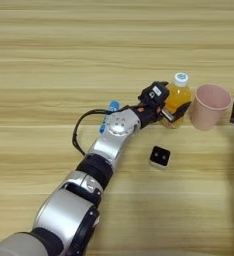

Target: Move the objects on the table

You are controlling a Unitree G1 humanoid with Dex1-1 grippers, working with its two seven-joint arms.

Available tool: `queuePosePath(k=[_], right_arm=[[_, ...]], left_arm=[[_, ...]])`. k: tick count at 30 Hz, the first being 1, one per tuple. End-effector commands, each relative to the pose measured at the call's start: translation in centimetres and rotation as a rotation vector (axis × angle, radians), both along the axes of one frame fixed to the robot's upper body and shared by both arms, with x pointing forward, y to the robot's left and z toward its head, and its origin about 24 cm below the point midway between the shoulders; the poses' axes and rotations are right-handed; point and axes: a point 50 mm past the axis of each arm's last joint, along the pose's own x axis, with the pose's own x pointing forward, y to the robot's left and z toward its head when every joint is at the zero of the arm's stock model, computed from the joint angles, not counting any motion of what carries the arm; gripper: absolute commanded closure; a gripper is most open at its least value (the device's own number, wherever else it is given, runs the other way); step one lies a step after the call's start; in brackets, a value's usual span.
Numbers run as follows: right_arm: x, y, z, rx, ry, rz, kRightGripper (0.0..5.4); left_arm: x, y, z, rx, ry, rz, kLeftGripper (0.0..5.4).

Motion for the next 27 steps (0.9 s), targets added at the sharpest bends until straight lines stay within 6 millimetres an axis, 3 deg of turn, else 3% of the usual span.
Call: queuePosePath(k=[1, 6, 17, 27], right_arm=[[-0.1, 0.0, -0.1, 0.005, 0.015, -0.008, 0.00], [-0.1, 0.0, -0.1, 0.004, 0.015, -0.008, 0.00], [-0.1, 0.0, -0.1, 0.003, 0.015, -0.009, 0.00], [-0.1, -0.1, -0.2, 0.005, 0.015, -0.011, 0.00]], left_arm=[[0.3, -0.3, 0.7, -0.001, -0.027, -0.009, 1.46], [0.3, -0.6, 0.7, -0.005, -0.023, -0.010, 1.95], [0.3, -0.5, 1.1, -0.031, -0.030, -0.003, 1.98], [2.1, 3.3, 5.4, -0.177, -0.141, 0.207, 1.99]])
